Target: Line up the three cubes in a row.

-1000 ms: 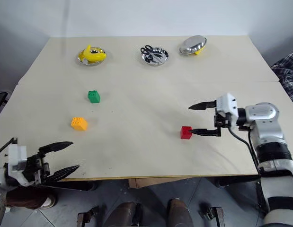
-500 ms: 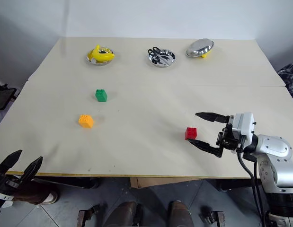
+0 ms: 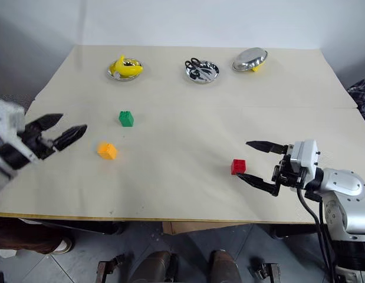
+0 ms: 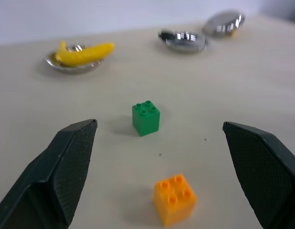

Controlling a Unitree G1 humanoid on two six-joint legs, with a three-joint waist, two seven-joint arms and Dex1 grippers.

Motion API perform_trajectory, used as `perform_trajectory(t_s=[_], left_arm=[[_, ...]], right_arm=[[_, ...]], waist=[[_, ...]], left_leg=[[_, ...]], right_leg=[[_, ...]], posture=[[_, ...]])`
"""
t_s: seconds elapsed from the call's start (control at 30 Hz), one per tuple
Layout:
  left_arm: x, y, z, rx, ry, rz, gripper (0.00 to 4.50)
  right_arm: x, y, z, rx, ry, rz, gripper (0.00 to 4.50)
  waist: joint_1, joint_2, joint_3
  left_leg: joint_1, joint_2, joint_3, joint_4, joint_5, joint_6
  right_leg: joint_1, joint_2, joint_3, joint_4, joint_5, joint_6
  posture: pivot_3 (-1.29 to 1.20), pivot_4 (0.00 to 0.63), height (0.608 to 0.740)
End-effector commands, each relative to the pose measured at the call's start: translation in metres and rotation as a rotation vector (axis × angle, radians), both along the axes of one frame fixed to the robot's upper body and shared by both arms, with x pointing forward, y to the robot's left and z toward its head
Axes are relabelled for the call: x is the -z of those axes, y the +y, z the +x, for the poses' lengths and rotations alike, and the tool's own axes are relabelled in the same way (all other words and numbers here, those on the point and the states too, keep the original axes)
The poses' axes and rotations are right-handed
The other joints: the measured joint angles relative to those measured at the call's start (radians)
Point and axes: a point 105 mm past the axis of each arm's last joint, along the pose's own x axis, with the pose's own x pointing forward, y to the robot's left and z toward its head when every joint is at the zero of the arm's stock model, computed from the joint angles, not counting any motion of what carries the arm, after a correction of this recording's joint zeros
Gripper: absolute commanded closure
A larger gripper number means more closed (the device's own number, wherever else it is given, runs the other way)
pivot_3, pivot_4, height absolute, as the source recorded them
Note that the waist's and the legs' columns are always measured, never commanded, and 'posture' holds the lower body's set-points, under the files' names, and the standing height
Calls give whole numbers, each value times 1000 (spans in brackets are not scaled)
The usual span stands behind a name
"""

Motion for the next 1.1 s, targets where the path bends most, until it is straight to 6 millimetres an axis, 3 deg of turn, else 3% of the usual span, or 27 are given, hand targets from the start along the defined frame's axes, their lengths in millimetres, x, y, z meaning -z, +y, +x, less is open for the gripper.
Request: perform_trajectory(t_s=[0.03,0.27,0.53,0.77,1.1], left_arm=[[3,-5,26,-79,182,35,0],[19,-17,79,-215,410,66,0],[24,-43,117,-231,427,43,0],[30,-56,139,-265,435,66,0],[34,-72,153,-263,412,48,0]], right_arm=[[-20,3,-3,-33,-46,7,21],[-44,4,2,-4,-53,71,21],[-44,12,-3,-8,-29,81,21],[-41,19,-6,-34,-17,84,21],[-39,22,-8,-40,-9,93,21]], waist=[[1,0,0],[2,-1,1],[4,-7,4],[5,-8,5],[5,-14,8]], left_leg=[[0,0,0,0,0,0],[-4,-1,0,0,0,0],[-10,-2,1,2,0,-1],[-10,-2,3,2,0,-1],[-10,-3,3,3,0,0]], right_leg=[[0,0,0,0,0,0],[-8,2,0,11,0,0],[-15,3,-3,15,0,0],[-15,2,-10,15,0,1],[-15,1,-11,17,0,1]], posture=[[0,150,740],[0,150,740],[0,150,740],[0,150,740],[0,150,740]])
